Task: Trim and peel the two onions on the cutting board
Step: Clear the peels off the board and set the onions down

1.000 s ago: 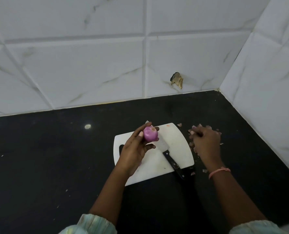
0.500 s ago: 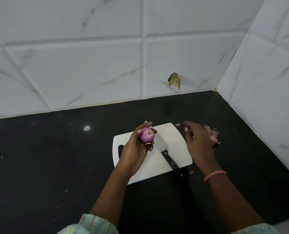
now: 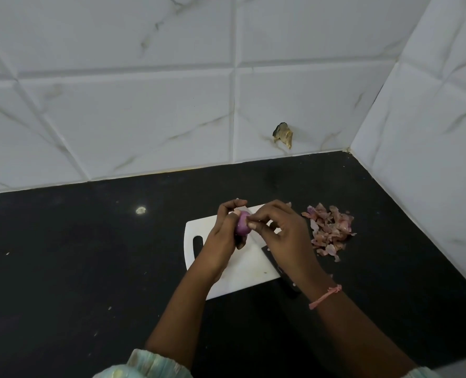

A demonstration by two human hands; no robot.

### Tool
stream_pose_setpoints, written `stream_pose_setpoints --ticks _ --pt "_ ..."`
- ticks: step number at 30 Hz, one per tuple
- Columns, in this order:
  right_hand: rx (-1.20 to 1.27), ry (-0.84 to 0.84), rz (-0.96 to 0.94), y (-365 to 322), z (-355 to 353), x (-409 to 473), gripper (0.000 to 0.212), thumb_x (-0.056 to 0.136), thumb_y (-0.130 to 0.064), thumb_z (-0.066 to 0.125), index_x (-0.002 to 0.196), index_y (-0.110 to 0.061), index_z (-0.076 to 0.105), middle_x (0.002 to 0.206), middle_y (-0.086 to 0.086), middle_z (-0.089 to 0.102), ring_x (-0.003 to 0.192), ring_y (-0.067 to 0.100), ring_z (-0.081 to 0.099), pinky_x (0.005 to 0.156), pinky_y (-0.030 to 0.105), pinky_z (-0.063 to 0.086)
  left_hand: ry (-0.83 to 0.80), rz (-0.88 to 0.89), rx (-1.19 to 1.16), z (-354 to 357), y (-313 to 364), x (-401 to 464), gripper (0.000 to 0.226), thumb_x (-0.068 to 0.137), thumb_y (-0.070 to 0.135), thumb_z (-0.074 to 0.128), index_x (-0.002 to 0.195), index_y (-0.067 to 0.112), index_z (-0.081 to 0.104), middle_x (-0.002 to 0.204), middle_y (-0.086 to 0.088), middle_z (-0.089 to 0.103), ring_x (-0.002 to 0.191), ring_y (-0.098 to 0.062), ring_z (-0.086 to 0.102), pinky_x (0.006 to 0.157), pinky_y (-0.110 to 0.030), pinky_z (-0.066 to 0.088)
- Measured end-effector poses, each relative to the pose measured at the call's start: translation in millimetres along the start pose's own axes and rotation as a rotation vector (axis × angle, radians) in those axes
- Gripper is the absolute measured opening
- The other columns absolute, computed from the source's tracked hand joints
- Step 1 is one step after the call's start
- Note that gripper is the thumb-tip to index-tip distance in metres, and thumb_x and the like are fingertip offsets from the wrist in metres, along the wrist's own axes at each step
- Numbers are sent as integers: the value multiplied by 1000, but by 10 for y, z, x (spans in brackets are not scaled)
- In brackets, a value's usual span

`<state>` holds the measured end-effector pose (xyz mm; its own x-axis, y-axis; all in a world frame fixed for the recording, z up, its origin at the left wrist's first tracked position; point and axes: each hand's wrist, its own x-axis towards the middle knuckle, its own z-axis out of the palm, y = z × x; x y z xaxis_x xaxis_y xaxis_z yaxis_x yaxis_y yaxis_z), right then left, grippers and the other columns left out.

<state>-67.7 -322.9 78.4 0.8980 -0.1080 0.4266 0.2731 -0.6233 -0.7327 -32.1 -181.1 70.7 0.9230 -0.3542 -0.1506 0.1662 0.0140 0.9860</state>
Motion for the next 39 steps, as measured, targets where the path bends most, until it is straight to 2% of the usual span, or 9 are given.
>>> stream_pose_setpoints --ticks 7,17,21,27,31,34,35,37,39 --pt "-69 -8 25 42 25 0 10 86 -11 71 90 -19 67 91 -14 59 88 4 57 73 10 45 3 -29 35 40 73 -52 26 109 29 30 124 30 51 91 -4 57 58 -4 47 56 -15 44" --pt "-128 -66 73 -3 122 27 12 91 -2 58 93 -14 61 91 -7 54 84 7 51 73 4 35 112 30 -73 165 6 -57 24 109 25 30 124 26 49 101 -3 57 74 -13 47 59 -19 44" --pt "-270 -126 -18 58 97 9 12 90 -4 59 91 -16 59 90 -10 52 86 8 47 71 12 36 178 8 -101 154 -26 -26 26 109 28 30 126 27 50 101 -2 58 74 -13 49 62 -22 45" --pt "-232 14 228 431 -224 39 13 101 -14 44 89 -18 48 73 -1 51 65 9 49 56 21 32 202 -39 -81 -8 -43 41 27 107 29 37 117 24 62 106 -4 64 71 -15 52 65 -23 45" --pt "-390 83 373 693 -429 44 25 104 -24 39 87 -10 51 71 -4 45 64 5 42 62 14 35 287 18 133 -235 -203 237 19 97 20 63 113 28 58 114 6 63 95 -7 63 73 -18 50" --pt "-443 61 467 953 -494 28 28 103 -29 41 96 -17 65 87 4 59 75 16 58 69 37 54 291 102 317 -324 -385 347 35 87 7 73 109 28 56 124 3 52 101 -7 59 72 -12 52" --pt "-453 65 484 986 -503 21 23 101 -25 44 103 -22 67 97 7 62 79 20 61 65 37 57 263 110 390 -320 -444 357 38 85 6 74 111 28 57 126 5 49 102 -8 58 75 -11 52" --pt "-432 116 496 969 -537 6 23 97 -13 53 110 -22 70 103 6 63 77 15 61 53 16 51 233 98 525 -295 -582 362 42 85 5 75 116 28 58 130 7 46 106 -10 57 85 -15 51" --pt "-396 198 512 936 -591 -36 13 91 -5 62 96 -13 71 95 2 64 69 3 55 49 9 40 248 90 593 -271 -711 357 40 86 6 73 117 28 61 132 6 45 108 -12 58 87 -21 52"
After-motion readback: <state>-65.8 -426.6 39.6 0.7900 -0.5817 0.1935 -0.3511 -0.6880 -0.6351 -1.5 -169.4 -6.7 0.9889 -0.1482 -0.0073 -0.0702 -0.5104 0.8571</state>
